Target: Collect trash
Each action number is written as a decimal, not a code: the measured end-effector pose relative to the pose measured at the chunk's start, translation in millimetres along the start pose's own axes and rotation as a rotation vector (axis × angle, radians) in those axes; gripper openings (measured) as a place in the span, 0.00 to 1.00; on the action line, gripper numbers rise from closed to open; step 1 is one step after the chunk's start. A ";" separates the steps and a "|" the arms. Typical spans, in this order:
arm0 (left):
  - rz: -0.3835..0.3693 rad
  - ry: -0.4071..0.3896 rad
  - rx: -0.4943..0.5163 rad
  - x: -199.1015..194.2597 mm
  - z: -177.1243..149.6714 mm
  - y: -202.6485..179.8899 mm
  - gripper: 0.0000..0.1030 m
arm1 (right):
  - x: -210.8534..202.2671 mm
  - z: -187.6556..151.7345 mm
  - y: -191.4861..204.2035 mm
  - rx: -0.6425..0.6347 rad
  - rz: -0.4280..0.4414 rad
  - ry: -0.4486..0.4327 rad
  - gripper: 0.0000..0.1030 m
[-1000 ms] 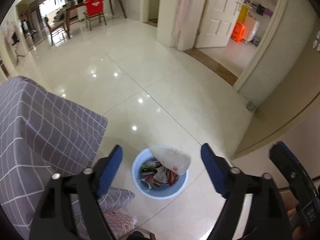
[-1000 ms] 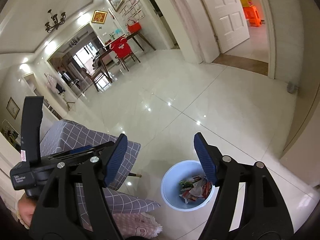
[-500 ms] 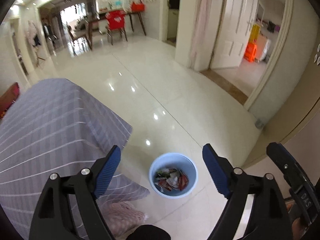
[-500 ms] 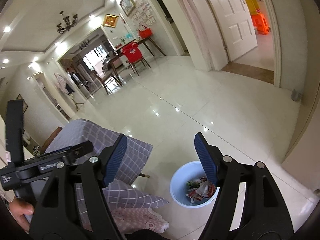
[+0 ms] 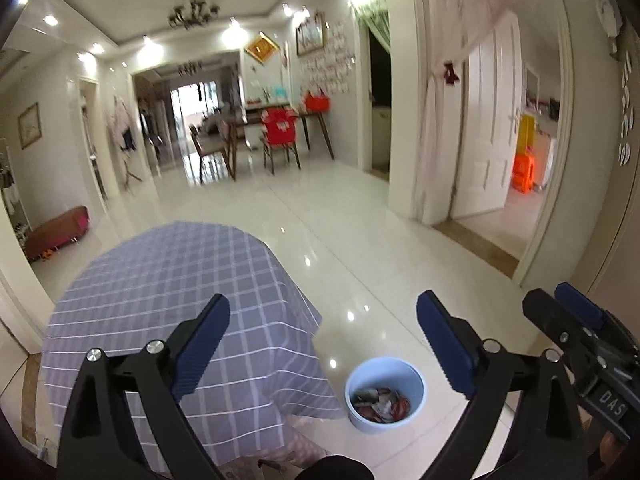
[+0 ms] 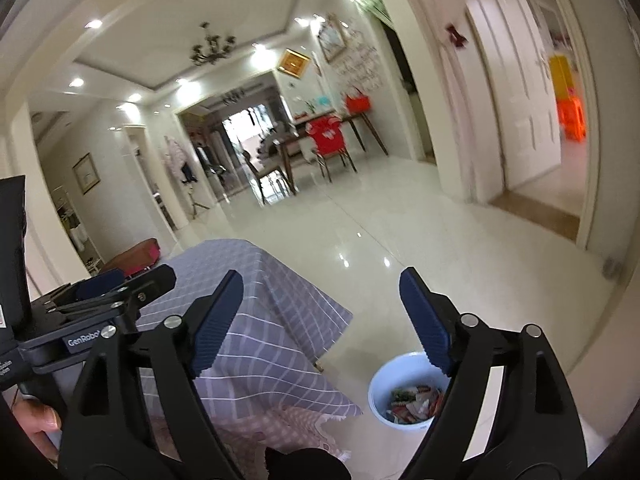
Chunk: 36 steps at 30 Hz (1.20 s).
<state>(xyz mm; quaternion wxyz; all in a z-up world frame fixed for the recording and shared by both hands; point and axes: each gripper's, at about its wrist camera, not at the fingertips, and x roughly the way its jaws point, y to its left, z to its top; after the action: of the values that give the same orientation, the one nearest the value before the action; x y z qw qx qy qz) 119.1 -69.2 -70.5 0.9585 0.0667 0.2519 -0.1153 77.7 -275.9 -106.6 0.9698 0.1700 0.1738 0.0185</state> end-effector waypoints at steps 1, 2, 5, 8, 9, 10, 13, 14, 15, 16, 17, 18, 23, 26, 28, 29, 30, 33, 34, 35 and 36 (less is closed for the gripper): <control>0.015 -0.019 -0.001 -11.5 -0.3 2.4 0.91 | -8.9 0.2 7.7 -0.017 0.006 -0.012 0.79; 0.024 -0.032 -0.004 -19.9 -0.4 4.0 0.91 | -15.3 0.7 12.2 -0.028 0.009 -0.022 0.79; 0.042 -0.081 -0.015 -48.9 -3.4 8.6 0.91 | -35.2 -1.0 25.9 -0.057 0.029 -0.050 0.80; 0.066 -0.116 -0.026 -72.5 -7.5 11.4 0.91 | -53.0 -4.6 34.2 -0.080 0.046 -0.070 0.82; 0.067 -0.119 -0.026 -78.1 -9.2 12.4 0.91 | -58.3 -6.0 35.5 -0.087 0.047 -0.076 0.82; 0.069 -0.123 -0.029 -85.3 -11.2 12.7 0.91 | -65.1 -6.8 36.1 -0.094 0.049 -0.085 0.82; 0.091 -0.143 -0.017 -100.1 -13.1 9.9 0.91 | -78.2 -10.9 39.1 -0.105 0.045 -0.098 0.84; 0.099 -0.148 -0.012 -106.6 -13.8 8.1 0.91 | -81.8 -11.8 39.6 -0.107 0.048 -0.102 0.84; 0.098 -0.155 -0.010 -112.4 -14.6 7.0 0.91 | -84.6 -12.7 39.8 -0.110 0.051 -0.106 0.84; 0.095 -0.161 -0.008 -117.9 -13.9 5.7 0.91 | -89.4 -14.1 41.4 -0.112 0.058 -0.112 0.85; 0.095 -0.170 -0.001 -124.9 -15.5 6.3 0.91 | -92.1 -15.0 42.3 -0.114 0.064 -0.116 0.85; 0.100 -0.175 0.007 -128.4 -16.0 3.5 0.91 | -93.6 -15.6 42.2 -0.116 0.067 -0.118 0.85; 0.114 -0.206 0.038 -147.5 -21.1 -1.3 0.92 | -99.5 -21.7 43.9 -0.115 0.081 -0.122 0.86; 0.130 -0.224 0.048 -154.8 -23.2 -1.2 0.92 | -100.6 -22.3 41.3 -0.111 0.087 -0.126 0.86; 0.131 -0.225 0.049 -154.3 -22.0 1.1 0.92 | -102.2 -23.7 42.4 -0.113 0.089 -0.130 0.86; 0.130 -0.226 0.048 -154.4 -22.5 0.9 0.92 | -103.4 -24.1 42.3 -0.114 0.089 -0.130 0.86; 0.133 -0.227 0.048 -155.4 -22.7 1.1 0.92 | -103.4 -25.0 42.4 -0.111 0.091 -0.130 0.86; 0.143 -0.233 0.048 -158.8 -26.1 2.0 0.92 | -105.0 -26.7 41.5 -0.104 0.098 -0.134 0.86; 0.145 -0.234 0.048 -159.9 -26.1 2.6 0.92 | -106.4 -27.5 40.8 -0.105 0.098 -0.135 0.86; 0.145 -0.235 0.050 -160.8 -26.8 1.8 0.92 | -106.7 -27.9 40.7 -0.104 0.100 -0.136 0.86; 0.145 -0.234 0.052 -161.0 -27.3 1.2 0.92 | -107.0 -28.5 41.2 -0.101 0.102 -0.136 0.86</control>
<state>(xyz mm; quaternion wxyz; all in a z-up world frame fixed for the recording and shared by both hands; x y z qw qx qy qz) -29.7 -32.8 -13.8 0.9852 0.0955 0.1299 -0.0592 -31.6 -238.1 -82.5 0.9845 0.1302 0.0977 0.0650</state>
